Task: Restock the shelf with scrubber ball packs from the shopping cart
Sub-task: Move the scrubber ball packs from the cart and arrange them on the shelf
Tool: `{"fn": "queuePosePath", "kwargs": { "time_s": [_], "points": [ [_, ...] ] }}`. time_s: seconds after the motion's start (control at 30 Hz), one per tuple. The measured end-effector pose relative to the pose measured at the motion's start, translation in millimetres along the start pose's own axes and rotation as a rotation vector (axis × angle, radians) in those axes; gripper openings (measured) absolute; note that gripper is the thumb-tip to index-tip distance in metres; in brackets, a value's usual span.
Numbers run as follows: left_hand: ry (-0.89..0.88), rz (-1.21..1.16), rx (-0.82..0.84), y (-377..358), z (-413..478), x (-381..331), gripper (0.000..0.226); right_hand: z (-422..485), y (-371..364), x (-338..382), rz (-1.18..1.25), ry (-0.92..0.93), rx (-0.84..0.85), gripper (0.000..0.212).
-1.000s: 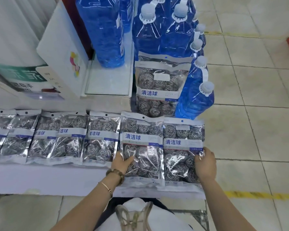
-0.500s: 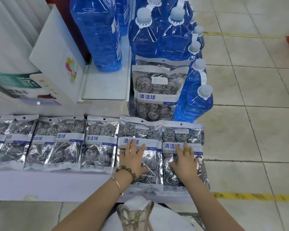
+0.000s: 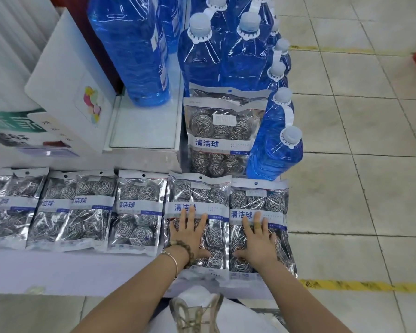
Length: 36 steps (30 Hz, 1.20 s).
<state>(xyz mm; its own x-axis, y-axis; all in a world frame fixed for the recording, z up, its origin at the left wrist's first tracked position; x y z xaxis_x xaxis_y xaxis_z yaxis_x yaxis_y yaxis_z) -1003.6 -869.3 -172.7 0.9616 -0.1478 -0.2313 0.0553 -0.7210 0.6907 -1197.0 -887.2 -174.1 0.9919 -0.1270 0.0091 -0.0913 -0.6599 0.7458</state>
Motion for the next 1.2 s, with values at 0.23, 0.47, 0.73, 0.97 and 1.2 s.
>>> {"fn": "queuePosePath", "kwargs": {
  "time_s": [0.23, 0.47, 0.73, 0.97, 1.2],
  "points": [
    [-0.004, -0.011, -0.040, -1.0, 2.0, 1.4, 0.111, -1.7, 1.0, -1.0, 0.032, -0.002, -0.004, 0.106],
    [0.001, -0.152, -0.257, 2.6, -12.4, 6.4, 0.076, -5.2, 5.2, -5.4, 0.134, 0.006, -0.042, 0.089],
    [0.097, -0.600, -0.530, 11.0, -67.3, 22.4, 0.040, -27.6, 26.7, 16.9, 0.497, 0.036, -0.113, 0.067],
    [0.261, -0.894, -0.734, 1.6, -136.7, 66.8, 0.033, -68.8, 49.4, 89.2, 0.529, 0.311, -0.080, 0.044],
    [0.399, -0.956, -0.948, -24.9, -223.2, 113.9, 0.029, -116.8, 38.9, 179.2, 0.481, 0.500, -0.041, 0.038]
  ]
}}
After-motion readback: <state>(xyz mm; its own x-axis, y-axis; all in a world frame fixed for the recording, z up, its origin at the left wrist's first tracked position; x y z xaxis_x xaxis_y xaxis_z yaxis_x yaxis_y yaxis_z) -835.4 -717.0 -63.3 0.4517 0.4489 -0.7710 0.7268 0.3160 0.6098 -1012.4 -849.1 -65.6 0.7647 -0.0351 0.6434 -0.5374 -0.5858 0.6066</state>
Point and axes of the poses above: each hand's wrist, its own z-axis towards the middle knuckle, its own y-axis out of the back of the hand, x = y × z, the point moved 4 cm from there along z, towards the middle knuckle, and after that the axes turned 12 degrees about -y, right-handed, at the moved point
